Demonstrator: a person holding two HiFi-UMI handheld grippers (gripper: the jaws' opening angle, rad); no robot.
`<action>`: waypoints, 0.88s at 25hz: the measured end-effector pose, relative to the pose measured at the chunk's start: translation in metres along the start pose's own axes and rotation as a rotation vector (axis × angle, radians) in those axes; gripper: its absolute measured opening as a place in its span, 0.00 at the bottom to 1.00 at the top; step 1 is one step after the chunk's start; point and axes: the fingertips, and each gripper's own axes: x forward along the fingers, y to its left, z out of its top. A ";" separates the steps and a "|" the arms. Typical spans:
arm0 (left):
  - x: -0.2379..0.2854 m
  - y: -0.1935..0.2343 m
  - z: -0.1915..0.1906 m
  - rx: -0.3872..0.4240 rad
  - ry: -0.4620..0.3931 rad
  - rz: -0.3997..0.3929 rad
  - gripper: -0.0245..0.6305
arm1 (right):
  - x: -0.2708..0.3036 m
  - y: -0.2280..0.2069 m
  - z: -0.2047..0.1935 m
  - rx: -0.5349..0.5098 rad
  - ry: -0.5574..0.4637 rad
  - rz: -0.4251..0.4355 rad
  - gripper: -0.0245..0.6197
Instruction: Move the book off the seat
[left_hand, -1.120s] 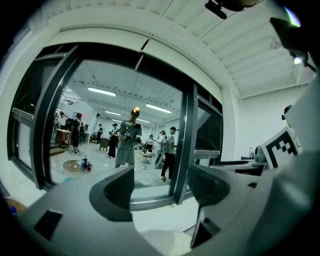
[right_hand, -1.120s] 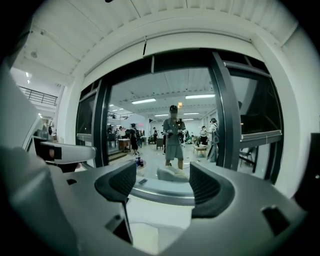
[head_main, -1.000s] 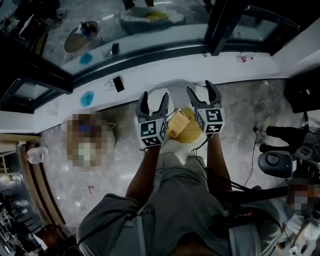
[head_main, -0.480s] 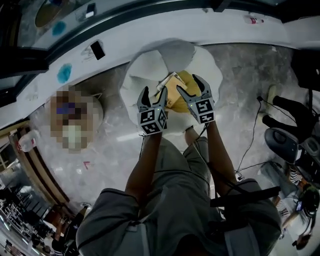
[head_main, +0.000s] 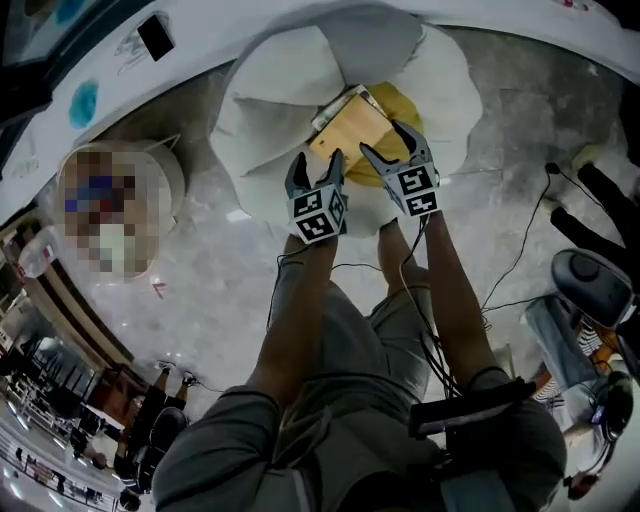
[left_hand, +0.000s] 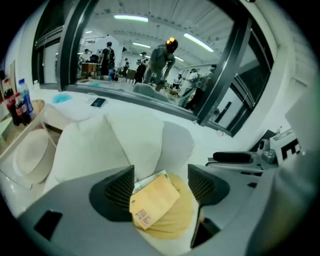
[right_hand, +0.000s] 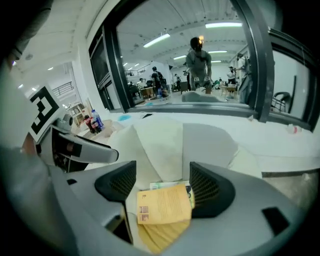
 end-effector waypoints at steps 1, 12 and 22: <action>0.012 0.008 -0.015 -0.026 0.016 0.012 0.57 | 0.011 -0.002 -0.014 -0.004 0.018 0.010 0.57; 0.103 0.056 -0.139 -0.173 0.109 0.100 0.57 | 0.103 -0.026 -0.128 -0.109 0.176 0.098 0.57; 0.178 0.084 -0.202 -0.067 0.183 0.128 0.57 | 0.168 -0.061 -0.195 -0.096 0.243 0.084 0.57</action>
